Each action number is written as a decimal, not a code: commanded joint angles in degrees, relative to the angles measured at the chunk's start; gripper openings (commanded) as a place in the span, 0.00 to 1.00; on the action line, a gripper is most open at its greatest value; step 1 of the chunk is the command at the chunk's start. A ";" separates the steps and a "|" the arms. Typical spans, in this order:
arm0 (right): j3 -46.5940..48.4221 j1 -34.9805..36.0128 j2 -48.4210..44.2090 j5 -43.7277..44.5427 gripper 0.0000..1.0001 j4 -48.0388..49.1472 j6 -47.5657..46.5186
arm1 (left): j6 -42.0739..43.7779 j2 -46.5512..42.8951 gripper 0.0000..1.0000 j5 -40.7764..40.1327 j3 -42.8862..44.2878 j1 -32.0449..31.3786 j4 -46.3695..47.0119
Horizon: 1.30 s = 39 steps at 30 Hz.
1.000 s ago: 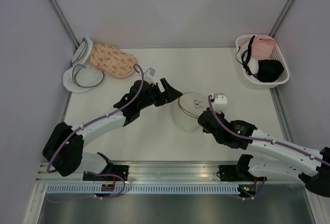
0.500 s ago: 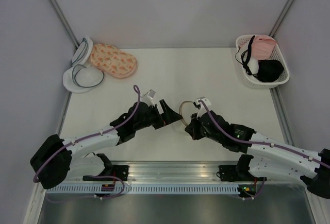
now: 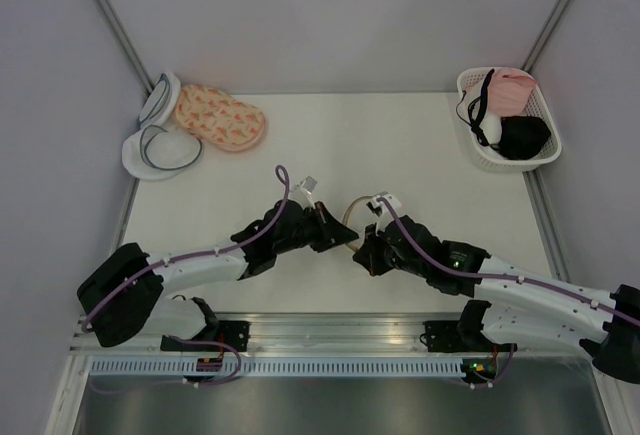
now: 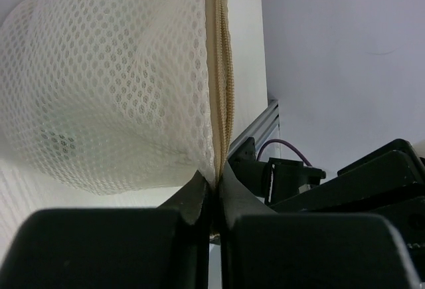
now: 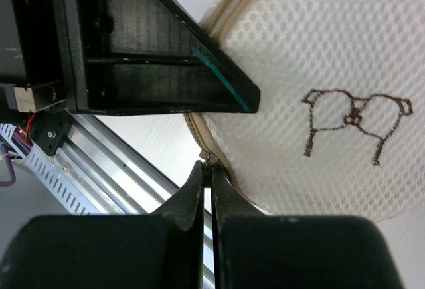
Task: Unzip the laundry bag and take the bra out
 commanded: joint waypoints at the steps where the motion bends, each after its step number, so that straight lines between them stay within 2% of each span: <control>1: 1.41 -0.02 -2.03 5.43 0.00 -5.63 1.13 | -0.60 -3.94 0.02 -4.07 -1.83 0.11 2.47; 7: 3.35 0.06 -1.15 17.99 0.01 -20.81 8.32 | -0.25 -8.88 0.02 -8.55 -3.33 0.11 -2.36; 12: 3.17 -0.02 -1.06 22.23 0.00 -24.36 11.24 | 0.10 -10.11 0.02 -8.47 -3.33 0.11 -3.08; 13: 3.17 -0.02 -0.80 22.59 0.01 -24.54 11.42 | 0.63 -9.94 0.05 -8.29 -2.98 0.11 -3.08; 16: 3.09 0.06 0.60 22.76 0.00 -23.58 11.51 | 1.86 -9.50 0.52 -7.85 -2.45 0.03 -4.74; 18: 2.91 0.06 1.57 23.11 0.00 -23.14 11.60 | 2.04 -10.54 0.83 -10.91 -2.45 -0.15 -8.51; 20: 2.47 -0.02 3.50 23.20 0.00 -22.52 11.94 | 1.78 -12.13 0.92 -15.56 -2.98 -0.59 -12.11; 25: 1.24 -0.02 7.28 23.38 0.01 -21.21 13.00 | -1.21 -16.61 0.96 -21.73 -7.45 -0.59 -17.22; 29: 0.63 0.06 8.43 23.38 0.00 -20.24 13.00 | -2.36 -16.70 0.98 -23.93 -10.71 -0.59 -13.81; 35: -0.34 -0.02 8.17 21.97 0.00 -18.57 12.56 | 1.41 -11.36 0.98 -22.54 -12.29 -0.50 0.33; 39: -0.78 0.06 7.99 20.66 0.01 -16.99 12.12 | 9.39 -5.65 0.92 -18.85 -12.03 -0.50 11.49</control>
